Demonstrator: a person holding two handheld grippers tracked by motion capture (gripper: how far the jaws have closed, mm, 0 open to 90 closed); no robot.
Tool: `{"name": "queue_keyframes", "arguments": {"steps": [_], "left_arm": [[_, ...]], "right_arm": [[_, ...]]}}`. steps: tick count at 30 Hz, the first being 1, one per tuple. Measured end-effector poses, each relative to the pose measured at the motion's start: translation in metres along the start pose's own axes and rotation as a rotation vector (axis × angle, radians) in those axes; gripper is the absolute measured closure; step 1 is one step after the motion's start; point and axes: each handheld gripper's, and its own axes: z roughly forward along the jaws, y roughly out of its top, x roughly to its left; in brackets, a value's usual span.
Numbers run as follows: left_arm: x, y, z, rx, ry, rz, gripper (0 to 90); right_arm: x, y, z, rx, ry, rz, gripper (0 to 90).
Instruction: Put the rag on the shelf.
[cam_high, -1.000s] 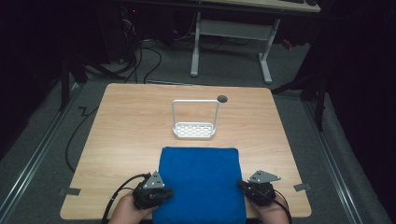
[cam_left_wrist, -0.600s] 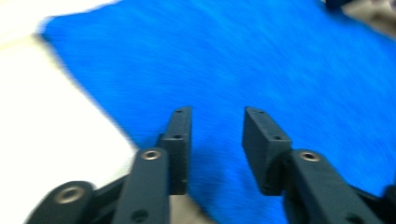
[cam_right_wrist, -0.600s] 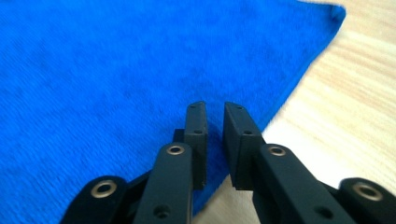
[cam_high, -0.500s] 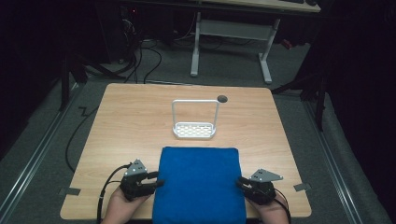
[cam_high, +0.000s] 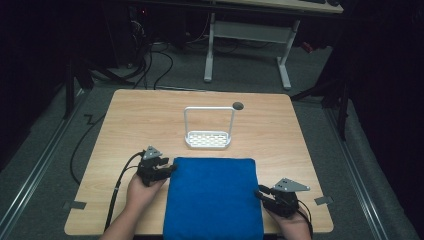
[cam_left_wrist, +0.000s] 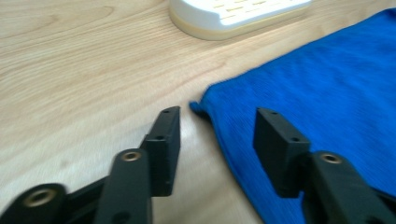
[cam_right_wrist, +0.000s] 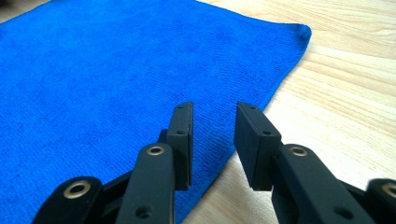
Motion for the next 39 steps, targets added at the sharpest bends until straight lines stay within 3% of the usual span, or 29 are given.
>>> {"name": "queue_keyframes", "arguments": {"steps": [1, 4, 6, 16, 20, 22, 25, 27, 30, 32, 35, 39], "left_arm": [[0.001, 0.003, 0.004, 0.011, 0.003, 0.000, 55.9], [0.002, 0.007, 0.009, -0.018, 0.018, -0.025, 61.8], [0.003, 0.008, 0.011, 0.004, 0.016, -0.029, 67.6], [-0.008, 0.007, 0.013, 0.022, 0.030, 0.076, 86.8], [-0.010, 0.006, 0.012, 0.019, 0.028, 0.090, 87.4], [-0.008, 0.005, 0.012, 0.015, 0.016, 0.076, 87.4], [-0.006, 0.005, 0.012, 0.020, 0.006, 0.067, 87.4], [-0.005, 0.006, 0.012, 0.019, -0.001, 0.061, 87.3], [-0.004, 0.005, 0.011, 0.020, -0.013, 0.046, 87.2], [-0.004, 0.005, 0.011, 0.020, -0.015, 0.044, 87.0], [-0.003, 0.006, 0.011, 0.020, -0.020, 0.038, 86.9], [-0.003, 0.005, 0.011, 0.020, -0.019, 0.037, 86.9]], "right_arm": [[0.000, 0.000, 0.000, -0.001, 0.001, -0.002, 68.3], [0.000, 0.000, 0.001, 0.000, 0.001, 0.002, 67.3], [-0.001, 0.000, 0.002, 0.000, 0.001, 0.005, 66.3], [-0.004, 0.007, 0.010, -0.031, -0.055, 0.015, 59.8], [-0.010, 0.021, 0.024, -0.034, -0.074, 0.047, 55.2], [-0.015, 0.029, 0.033, -0.040, -0.107, 0.047, 54.2], [-0.025, 0.040, 0.043, -0.049, -0.145, 0.090, 54.3], [-0.033, 0.049, 0.053, -0.018, -0.182, 0.101, 55.7], [-0.045, 0.056, 0.069, 0.034, -0.176, 0.148, 57.2], [-0.047, 0.058, 0.076, 0.048, -0.172, 0.146, 57.5], [-0.046, 0.060, 0.082, 0.066, -0.193, 0.107, 60.1], [-0.046, 0.062, 0.083, 0.079, -0.208, 0.107, 71.4]]}}
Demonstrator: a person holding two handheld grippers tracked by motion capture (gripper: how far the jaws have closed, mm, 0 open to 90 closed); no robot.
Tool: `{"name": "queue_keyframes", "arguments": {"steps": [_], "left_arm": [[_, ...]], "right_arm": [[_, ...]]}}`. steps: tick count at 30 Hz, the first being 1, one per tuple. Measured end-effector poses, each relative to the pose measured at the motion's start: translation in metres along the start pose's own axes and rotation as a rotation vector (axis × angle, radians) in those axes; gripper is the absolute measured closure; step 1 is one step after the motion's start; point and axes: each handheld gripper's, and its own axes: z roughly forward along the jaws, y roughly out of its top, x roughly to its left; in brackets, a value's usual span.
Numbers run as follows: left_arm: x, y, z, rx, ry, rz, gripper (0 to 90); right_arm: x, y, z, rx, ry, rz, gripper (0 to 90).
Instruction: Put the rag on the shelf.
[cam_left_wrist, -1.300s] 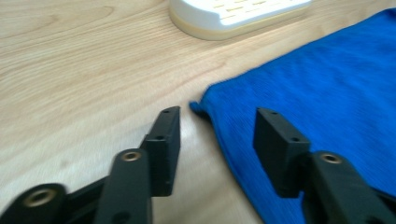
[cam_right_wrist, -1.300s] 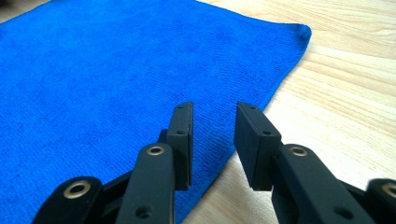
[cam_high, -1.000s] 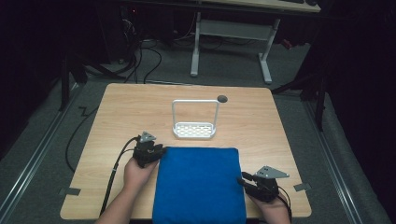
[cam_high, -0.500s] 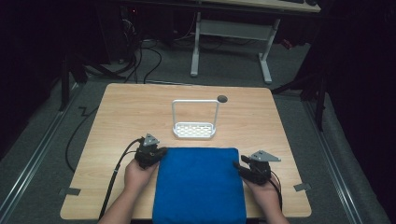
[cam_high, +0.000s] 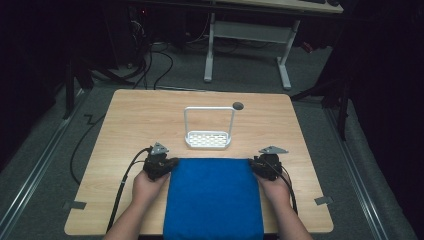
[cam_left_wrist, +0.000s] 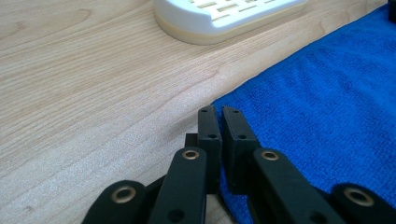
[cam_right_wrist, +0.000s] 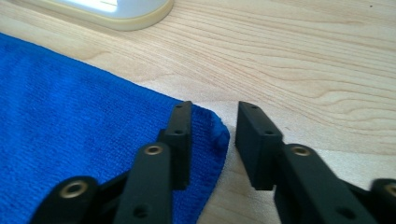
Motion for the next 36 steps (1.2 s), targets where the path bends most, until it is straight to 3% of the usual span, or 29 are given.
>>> {"name": "queue_keyframes", "arguments": {"steps": [5, 8, 10, 14, 24, 26, 30, 36], "left_arm": [[0.000, 0.000, 0.000, 0.001, -0.001, -0.001, 86.9], [-0.001, 0.000, 0.000, 0.001, 0.003, 0.003, 86.9], [-0.001, 0.000, 0.000, -0.001, 0.005, 0.009, 87.2], [-0.001, 0.000, -0.002, 0.002, -0.005, 0.013, 87.7], [-0.003, -0.001, -0.013, -0.080, -0.019, -0.003, 87.7], [-0.006, 0.000, -0.016, -0.100, -0.015, 0.014, 87.7], [-0.007, 0.003, -0.023, -0.138, -0.024, 0.002, 87.6], [-0.009, 0.006, -0.035, -0.178, -0.029, -0.010, 87.6]], "right_arm": [[0.004, -0.002, -0.002, 0.008, 0.008, -0.031, 87.3], [0.007, -0.004, -0.004, -0.010, -0.001, -0.052, 88.5], [0.007, -0.007, -0.007, -0.048, 0.024, -0.035, 88.7], [0.009, -0.006, -0.015, -0.081, 0.051, -0.048, 88.7], [0.005, -0.009, -0.034, -0.160, 0.077, -0.028, 88.8], [0.007, -0.008, -0.038, -0.186, 0.079, -0.036, 88.8], [0.008, -0.005, -0.047, -0.236, 0.102, -0.028, 88.8], [0.008, -0.004, -0.053, -0.261, 0.115, -0.009, 88.8]]}}
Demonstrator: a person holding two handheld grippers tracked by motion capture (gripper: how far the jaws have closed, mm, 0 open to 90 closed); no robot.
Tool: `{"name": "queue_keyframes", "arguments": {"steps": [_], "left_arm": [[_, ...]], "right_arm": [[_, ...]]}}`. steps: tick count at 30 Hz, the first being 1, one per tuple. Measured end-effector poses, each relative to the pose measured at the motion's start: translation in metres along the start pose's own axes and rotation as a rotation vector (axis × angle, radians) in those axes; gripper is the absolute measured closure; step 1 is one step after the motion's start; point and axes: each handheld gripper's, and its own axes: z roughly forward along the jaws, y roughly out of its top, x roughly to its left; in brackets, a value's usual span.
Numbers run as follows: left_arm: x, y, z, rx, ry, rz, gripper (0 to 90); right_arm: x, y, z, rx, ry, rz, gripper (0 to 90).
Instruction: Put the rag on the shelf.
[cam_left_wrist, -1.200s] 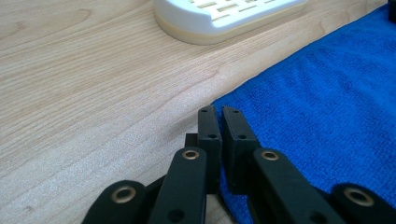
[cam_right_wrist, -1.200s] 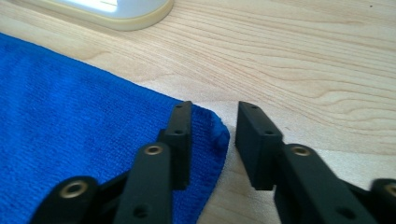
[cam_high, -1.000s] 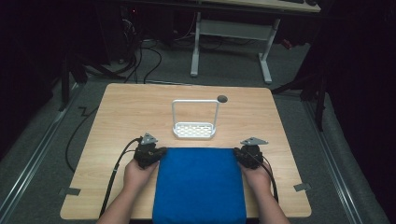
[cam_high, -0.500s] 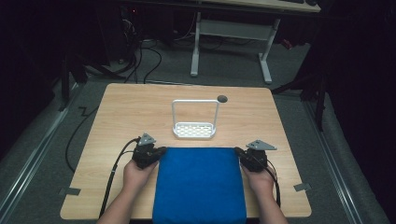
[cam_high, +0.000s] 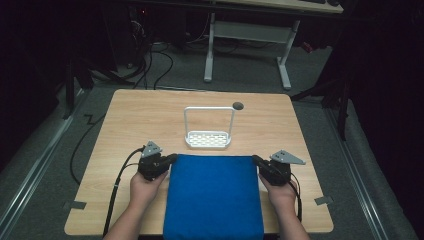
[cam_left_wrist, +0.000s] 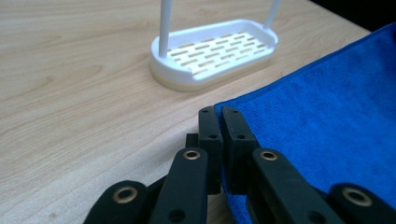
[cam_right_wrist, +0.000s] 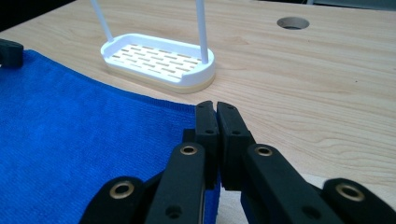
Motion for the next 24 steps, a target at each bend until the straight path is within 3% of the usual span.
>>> {"name": "queue_keyframes", "arguments": {"steps": [10, 14, 17, 24], "left_arm": [[-0.012, 0.009, -0.031, -0.088, 0.001, 0.006, 87.6], [-0.011, 0.014, -0.042, -0.143, -0.015, -0.014, 87.7], [-0.014, 0.019, -0.049, -0.158, -0.002, 0.013, 87.7], [-0.021, 0.029, -0.061, -0.231, 0.000, 0.026, 87.7]], "right_arm": [[0.014, 0.016, -0.023, -0.098, -0.003, -0.051, 88.8], [0.021, 0.022, -0.028, -0.128, -0.004, -0.062, 88.8], [0.026, 0.028, -0.032, -0.156, -0.005, -0.078, 88.8], [0.037, 0.037, -0.046, -0.224, -0.007, -0.099, 88.9]]}}
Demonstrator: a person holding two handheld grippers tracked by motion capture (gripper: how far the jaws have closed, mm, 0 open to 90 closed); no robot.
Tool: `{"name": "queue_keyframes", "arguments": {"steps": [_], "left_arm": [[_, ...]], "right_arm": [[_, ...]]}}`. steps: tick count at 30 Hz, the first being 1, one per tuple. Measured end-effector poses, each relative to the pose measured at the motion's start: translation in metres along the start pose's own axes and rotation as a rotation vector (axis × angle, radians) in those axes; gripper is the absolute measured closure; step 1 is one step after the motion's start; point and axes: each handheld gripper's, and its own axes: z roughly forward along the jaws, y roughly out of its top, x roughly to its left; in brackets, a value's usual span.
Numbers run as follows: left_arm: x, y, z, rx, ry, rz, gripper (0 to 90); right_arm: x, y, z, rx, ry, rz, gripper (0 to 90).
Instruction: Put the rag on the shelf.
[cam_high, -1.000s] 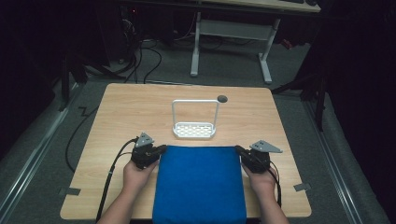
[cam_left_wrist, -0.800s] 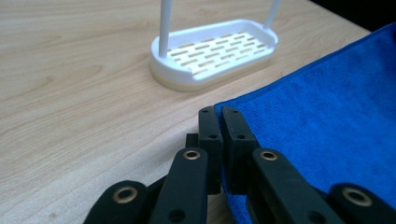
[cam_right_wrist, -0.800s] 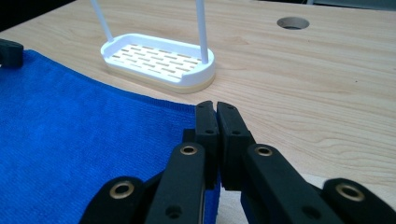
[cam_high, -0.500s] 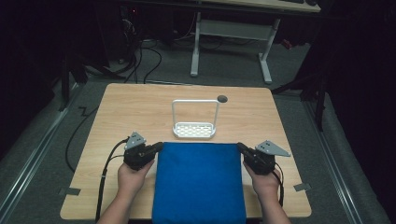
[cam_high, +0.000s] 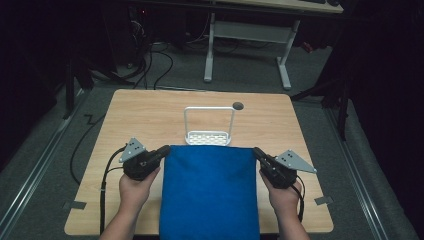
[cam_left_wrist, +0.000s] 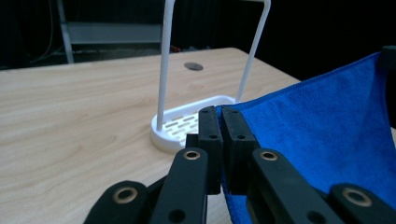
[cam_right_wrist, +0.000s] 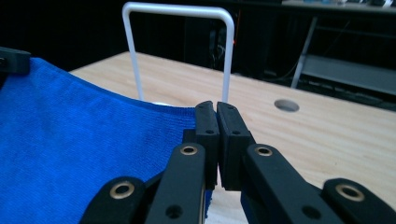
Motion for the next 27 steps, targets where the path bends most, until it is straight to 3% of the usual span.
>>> {"name": "queue_keyframes", "arguments": {"steps": [12, 21, 27], "left_arm": [[-0.023, 0.033, -0.023, -0.132, -0.018, 0.070, 87.9], [-0.022, 0.054, -0.036, -0.198, -0.003, 0.092, 87.9], [-0.022, 0.079, -0.041, -0.248, 0.007, 0.118, 88.0]], "right_arm": [[0.006, 0.022, -0.021, -0.115, -0.008, -0.014, 89.0], [0.011, 0.052, -0.029, -0.211, -0.017, -0.036, 89.0], [0.012, 0.076, -0.029, -0.254, -0.015, -0.052, 89.0]]}}
